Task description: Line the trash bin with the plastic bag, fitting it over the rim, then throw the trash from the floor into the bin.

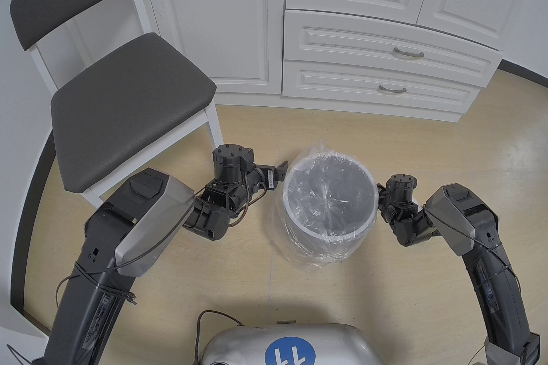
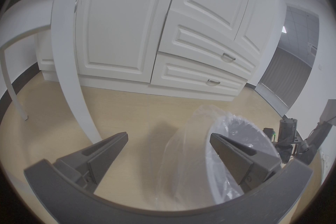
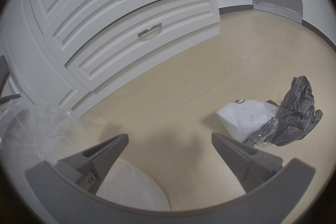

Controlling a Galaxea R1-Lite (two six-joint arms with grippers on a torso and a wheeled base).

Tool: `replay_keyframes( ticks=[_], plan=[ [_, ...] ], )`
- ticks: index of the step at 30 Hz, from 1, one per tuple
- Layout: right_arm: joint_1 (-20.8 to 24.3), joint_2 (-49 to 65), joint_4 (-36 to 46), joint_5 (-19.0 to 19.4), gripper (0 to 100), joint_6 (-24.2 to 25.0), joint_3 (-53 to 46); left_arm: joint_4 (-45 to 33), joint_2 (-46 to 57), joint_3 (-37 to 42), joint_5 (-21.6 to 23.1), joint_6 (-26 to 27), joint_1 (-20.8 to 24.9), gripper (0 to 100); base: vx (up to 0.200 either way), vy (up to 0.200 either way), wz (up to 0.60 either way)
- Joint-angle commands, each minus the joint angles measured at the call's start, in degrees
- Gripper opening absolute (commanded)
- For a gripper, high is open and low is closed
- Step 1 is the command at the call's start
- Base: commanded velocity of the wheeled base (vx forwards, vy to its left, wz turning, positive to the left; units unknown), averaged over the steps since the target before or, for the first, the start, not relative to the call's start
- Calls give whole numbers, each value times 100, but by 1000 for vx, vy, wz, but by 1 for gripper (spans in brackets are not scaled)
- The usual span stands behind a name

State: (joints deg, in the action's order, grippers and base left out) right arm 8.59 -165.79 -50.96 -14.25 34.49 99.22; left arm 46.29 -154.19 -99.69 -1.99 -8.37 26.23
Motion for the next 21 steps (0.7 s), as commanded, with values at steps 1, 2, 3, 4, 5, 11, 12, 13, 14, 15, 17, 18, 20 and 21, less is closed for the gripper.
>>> replay_keyframes(
  ticks=[1, 2, 3, 4, 5, 11, 12, 13, 14, 15, 17, 18, 20, 21],
  plan=[
    [2, 3, -2, 1, 100, -3, 1, 29, 82, 82, -3, -15, 128, 100, 0, 0, 0],
    [2, 3, -2, 1, 100, -3, 1, 29, 73, 117, -3, -6, 163, 100, 0, 0, 0],
    [2, 3, -2, 1, 100, -3, 1, 29, 73, 135, -3, -6, 180, 100, 0, 0, 0],
    [2, 3, -2, 1, 100, -3, 1, 29, 38, 135, -3, 3, 207, 100, 0, 0, 0],
    [2, 3, -2, 1, 100, -3, 1, 29, 3, 117, 5, -6, 215, 100, 0, 0, 0],
    [2, 3, -2, 1, 100, -12, 1, 12, -173, 82, 5, -15, 154, 100, 0, 0, 0],
    [2, 3, -2, 1, 100, -12, 1, 12, -173, 82, 5, -15, 145, 100, 0, 0, 0],
    [2, 3, -2, 1, 100, -12, 1, 3, -173, 73, 5, -15, 101, 100, 0, 0, 0],
    [2, 3, -2, 1, 100, -21, 1, -6, -164, 73, 14, -15, 75, 100, 0, 0, 0],
    [2, 3, -2, 1, 100, -12, 1, -32, -164, 64, 14, -15, 48, 100, 0, 0, 0],
    [2, 3, -2, 1, 100, -21, 1, -50, -173, 64, 32, -15, -4, 100, 0, 0, 0],
    [2, 3, -2, 1, 100, -21, 1, -50, -173, 47, 32, -15, -31, 100, 0, 0, 0],
    [2, 3, -2, 1, 100, -21, 1, -58, -173, 29, 32, -24, -48, 100, 0, 0, 0],
    [2, 3, -2, 1, 100, -21, 1, -50, -182, 20, 32, -24, -66, 100, 0, 0, 0]
  ],
)
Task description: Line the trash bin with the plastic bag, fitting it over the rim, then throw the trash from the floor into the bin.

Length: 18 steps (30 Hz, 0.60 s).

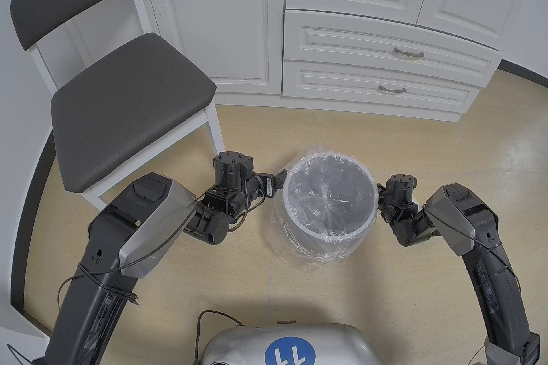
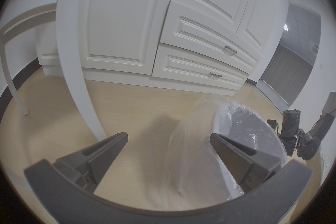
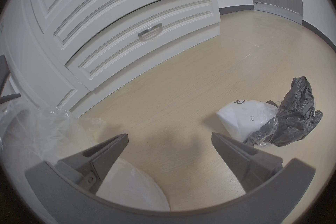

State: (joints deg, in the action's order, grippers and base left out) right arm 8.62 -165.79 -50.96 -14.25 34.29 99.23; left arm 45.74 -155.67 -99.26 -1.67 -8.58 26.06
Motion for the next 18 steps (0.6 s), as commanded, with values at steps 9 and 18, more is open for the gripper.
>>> replay_keyframes(
  ticks=[9, 18],
  plan=[
    [-1, 3, 7, 1, 100, -1, 0, 67, -121, -41, 18, -3, -31, 100, 0, 0, 0],
    [-1, 3, 7, 1, 100, 7, 0, -56, -420, -428, 18, -3, -58, 100, 0, 0, 0]
  ],
)
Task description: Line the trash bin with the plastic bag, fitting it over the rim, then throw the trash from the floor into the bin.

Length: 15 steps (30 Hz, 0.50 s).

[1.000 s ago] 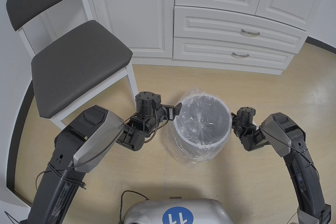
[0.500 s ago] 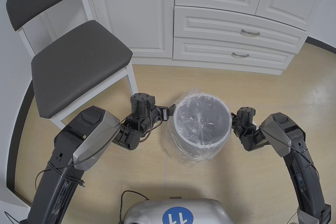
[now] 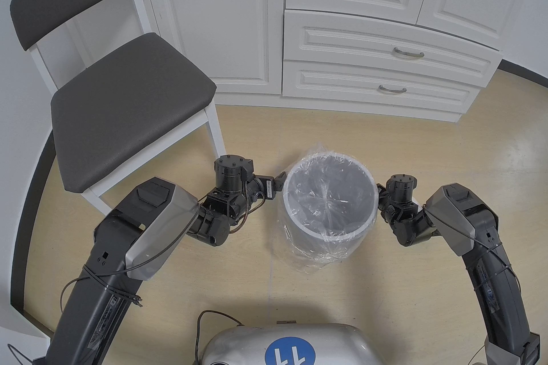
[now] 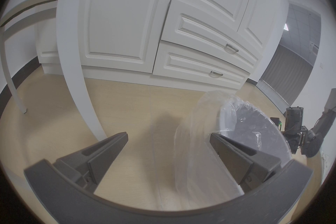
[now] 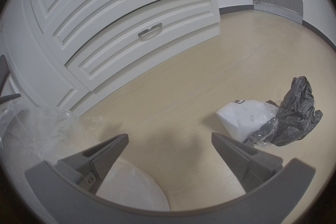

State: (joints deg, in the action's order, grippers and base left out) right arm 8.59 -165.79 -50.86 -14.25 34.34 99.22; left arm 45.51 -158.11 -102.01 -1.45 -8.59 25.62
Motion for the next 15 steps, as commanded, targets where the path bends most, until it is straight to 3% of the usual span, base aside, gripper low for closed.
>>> replay_keyframes(
  ticks=[1, 8, 15],
  plan=[
    [2, 3, -12, 1, 100, 2, 1, -130, -238, -258, -4, -11, -14, 100, 0, 0, 0],
    [2, 3, -3, 1, 100, 2, 1, -358, -387, -399, -22, -19, -22, 100, 0, 0, 0],
    [2, 3, -3, 1, 100, 11, 1, -868, -809, -1225, -66, -28, -128, 100, 0, 0, 0]
  ],
)
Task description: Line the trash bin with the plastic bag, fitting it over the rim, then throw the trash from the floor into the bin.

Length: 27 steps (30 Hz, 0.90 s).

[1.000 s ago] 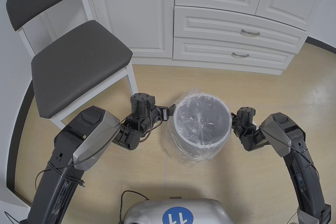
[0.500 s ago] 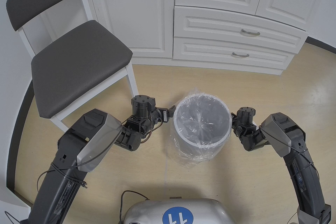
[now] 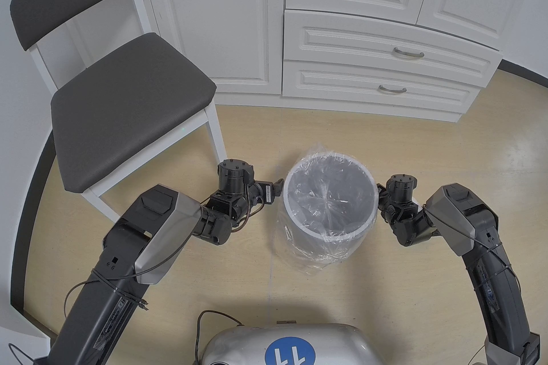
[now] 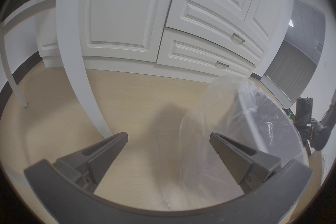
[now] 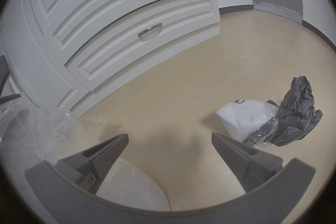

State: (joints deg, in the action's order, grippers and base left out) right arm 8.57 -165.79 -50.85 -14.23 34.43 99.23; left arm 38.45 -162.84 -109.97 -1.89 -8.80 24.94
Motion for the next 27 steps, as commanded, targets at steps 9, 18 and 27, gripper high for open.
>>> replay_keyframes(
  ticks=[9, 18, 27],
  plan=[
    [31, 82, -417, -45, 100, -129, -106, -206, -46, -411, -145, 36, -262, 100, 0, 0, 0],
    [-84, 996, -365, 166, 100, -885, -1125, -250, 807, 688, -145, 98, -288, 100, 0, 0, 0],
    [-453, 2499, -435, 1678, 100, -1281, -2997, -250, 1853, 2419, -154, 485, -235, 100, 0, 0, 0]
  ],
)
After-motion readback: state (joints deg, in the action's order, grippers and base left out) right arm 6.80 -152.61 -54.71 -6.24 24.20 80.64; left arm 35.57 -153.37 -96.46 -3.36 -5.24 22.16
